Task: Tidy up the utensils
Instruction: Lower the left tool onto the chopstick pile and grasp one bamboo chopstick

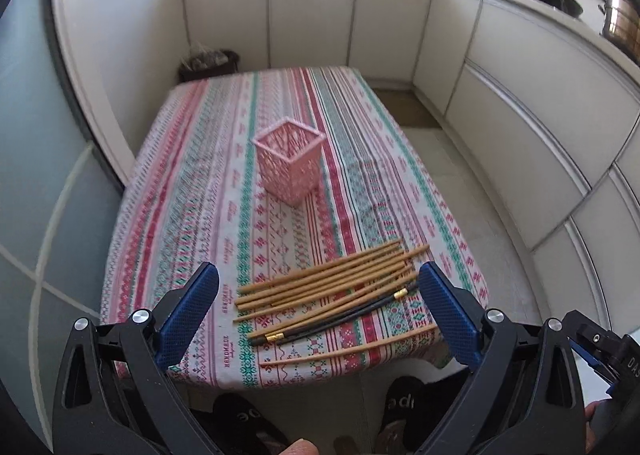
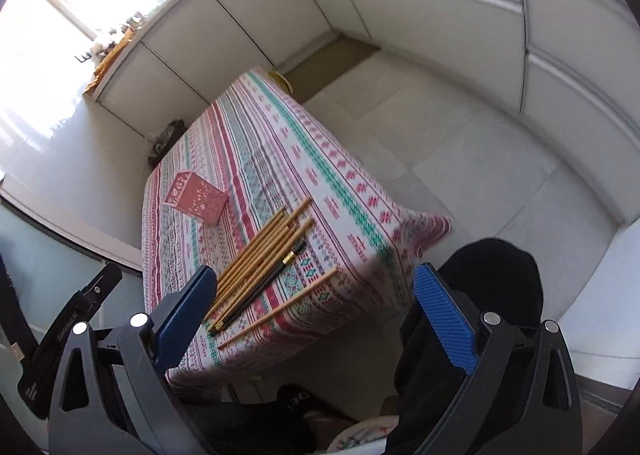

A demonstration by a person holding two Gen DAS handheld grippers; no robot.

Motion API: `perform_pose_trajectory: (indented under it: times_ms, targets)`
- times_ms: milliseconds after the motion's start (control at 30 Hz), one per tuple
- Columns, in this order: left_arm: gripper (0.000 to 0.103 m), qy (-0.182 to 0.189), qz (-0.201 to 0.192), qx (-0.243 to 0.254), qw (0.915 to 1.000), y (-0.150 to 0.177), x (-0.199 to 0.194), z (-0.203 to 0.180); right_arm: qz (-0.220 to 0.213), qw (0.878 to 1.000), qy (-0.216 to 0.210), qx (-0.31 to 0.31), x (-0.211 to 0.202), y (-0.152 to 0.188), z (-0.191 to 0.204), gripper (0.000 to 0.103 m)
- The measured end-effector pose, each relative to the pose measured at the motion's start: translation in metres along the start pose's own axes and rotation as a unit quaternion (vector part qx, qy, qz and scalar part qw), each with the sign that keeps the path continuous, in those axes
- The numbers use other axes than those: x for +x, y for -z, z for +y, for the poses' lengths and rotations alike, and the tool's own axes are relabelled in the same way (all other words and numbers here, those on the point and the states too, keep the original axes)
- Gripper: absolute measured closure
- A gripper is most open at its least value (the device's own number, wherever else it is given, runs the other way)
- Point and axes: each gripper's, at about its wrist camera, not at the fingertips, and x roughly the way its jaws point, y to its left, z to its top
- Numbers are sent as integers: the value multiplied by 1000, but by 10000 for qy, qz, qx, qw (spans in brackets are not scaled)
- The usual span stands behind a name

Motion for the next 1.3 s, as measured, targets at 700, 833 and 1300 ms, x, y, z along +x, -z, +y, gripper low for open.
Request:
perform_pose_trajectory:
  times_ms: [700,833,1300]
  targets:
    - [33,1536,1511,4662,8581,71,133,-148,700,9868,-12,1457,62,-33,-77,7]
    - [44,1582,1768,4717,8492,74,154,-154,802,9834,50,1628,71,-38,-92,7]
    - [92,1604,1867,4646,8506,86,155,-143,950,9813,164,1664,89,-40,-89,7]
